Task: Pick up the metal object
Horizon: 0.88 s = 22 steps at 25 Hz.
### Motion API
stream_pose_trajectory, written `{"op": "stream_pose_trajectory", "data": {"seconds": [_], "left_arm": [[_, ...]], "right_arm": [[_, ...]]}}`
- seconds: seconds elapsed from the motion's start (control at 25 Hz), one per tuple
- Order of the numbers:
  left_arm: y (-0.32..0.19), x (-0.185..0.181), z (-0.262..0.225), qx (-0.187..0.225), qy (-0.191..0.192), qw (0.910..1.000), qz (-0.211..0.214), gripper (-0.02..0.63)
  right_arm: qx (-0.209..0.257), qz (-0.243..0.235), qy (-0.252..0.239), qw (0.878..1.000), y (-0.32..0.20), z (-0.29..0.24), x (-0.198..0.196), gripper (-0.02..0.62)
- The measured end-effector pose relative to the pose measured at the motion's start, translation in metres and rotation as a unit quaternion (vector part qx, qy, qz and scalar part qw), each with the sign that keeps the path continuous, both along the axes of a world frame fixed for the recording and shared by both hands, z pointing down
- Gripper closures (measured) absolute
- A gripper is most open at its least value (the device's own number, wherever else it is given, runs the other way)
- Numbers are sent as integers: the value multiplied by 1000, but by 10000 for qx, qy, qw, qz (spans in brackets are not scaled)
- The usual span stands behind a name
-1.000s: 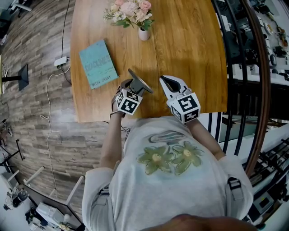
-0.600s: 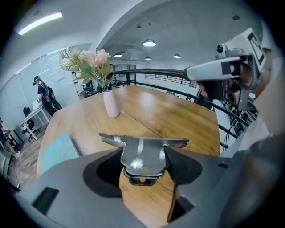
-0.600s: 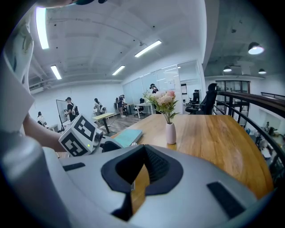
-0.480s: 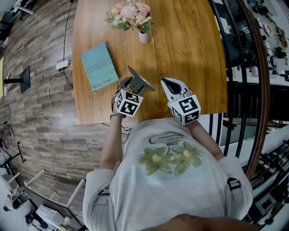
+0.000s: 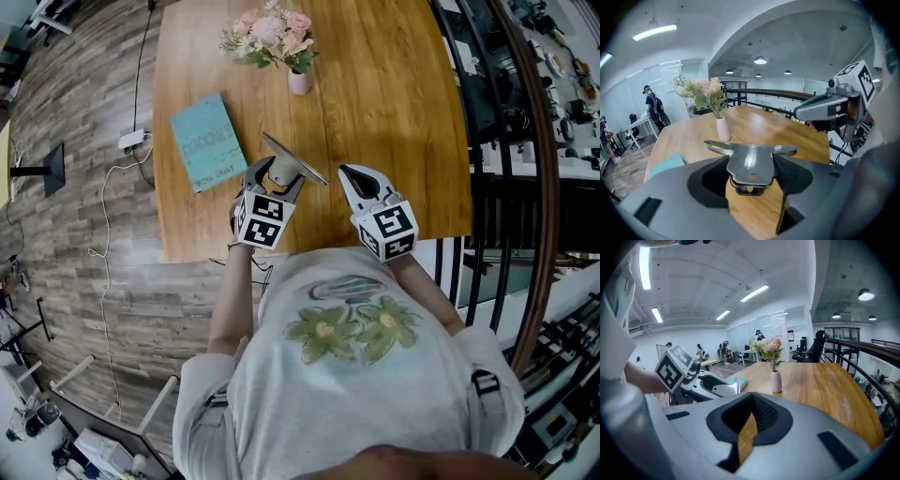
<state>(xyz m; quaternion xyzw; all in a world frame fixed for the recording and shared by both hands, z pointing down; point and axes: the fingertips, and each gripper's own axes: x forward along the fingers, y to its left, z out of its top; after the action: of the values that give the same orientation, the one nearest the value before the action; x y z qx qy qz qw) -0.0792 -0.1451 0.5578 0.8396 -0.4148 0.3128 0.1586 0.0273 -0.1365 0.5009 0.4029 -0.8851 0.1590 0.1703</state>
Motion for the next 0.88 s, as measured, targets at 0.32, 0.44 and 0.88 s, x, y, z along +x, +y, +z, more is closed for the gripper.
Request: {"op": "stream_pose_trajectory", "data": {"seconds": [0.32, 0.44, 0.88], "left_arm": [[1, 5, -22, 189, 109, 9997, 60, 305], [0, 5, -29, 252, 168, 9995, 40, 305], [-4, 7, -51, 506, 185, 9985, 104, 305]], "right_arm": [[63, 81, -3, 9999, -5, -4, 5, 588], [86, 103, 3, 9999, -7, -5, 7, 588], [110, 156, 4, 9998, -12, -6, 10, 588]]}}
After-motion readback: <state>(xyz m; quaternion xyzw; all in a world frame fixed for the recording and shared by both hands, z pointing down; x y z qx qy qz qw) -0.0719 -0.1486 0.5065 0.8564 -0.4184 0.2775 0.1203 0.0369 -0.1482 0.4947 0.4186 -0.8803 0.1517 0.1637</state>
